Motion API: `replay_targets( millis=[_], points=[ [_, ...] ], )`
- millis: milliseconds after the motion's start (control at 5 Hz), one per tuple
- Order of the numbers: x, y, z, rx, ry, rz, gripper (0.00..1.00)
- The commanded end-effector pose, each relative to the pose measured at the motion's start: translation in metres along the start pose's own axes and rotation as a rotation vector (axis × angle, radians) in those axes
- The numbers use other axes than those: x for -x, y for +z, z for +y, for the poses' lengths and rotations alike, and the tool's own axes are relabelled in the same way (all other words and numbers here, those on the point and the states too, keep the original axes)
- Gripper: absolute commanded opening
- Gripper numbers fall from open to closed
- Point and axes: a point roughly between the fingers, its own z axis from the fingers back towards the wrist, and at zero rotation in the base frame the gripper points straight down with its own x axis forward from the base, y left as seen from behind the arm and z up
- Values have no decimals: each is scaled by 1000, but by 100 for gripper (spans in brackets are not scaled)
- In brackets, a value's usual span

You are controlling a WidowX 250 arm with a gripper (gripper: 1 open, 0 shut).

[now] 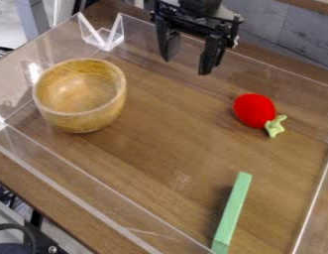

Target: Put the green stick in the brown bowl

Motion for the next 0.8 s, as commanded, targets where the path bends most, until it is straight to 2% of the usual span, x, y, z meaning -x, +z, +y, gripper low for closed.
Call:
replay_targets(
  millis=[0,200,400,600],
  points=[
    [6,-10,-4,9,1,34,100],
    [15,-20,-11,22,3,67,100],
    [28,-18,-22,37,6,70,100],
    [40,-19,-43,52,-1,72,100]
  ],
)
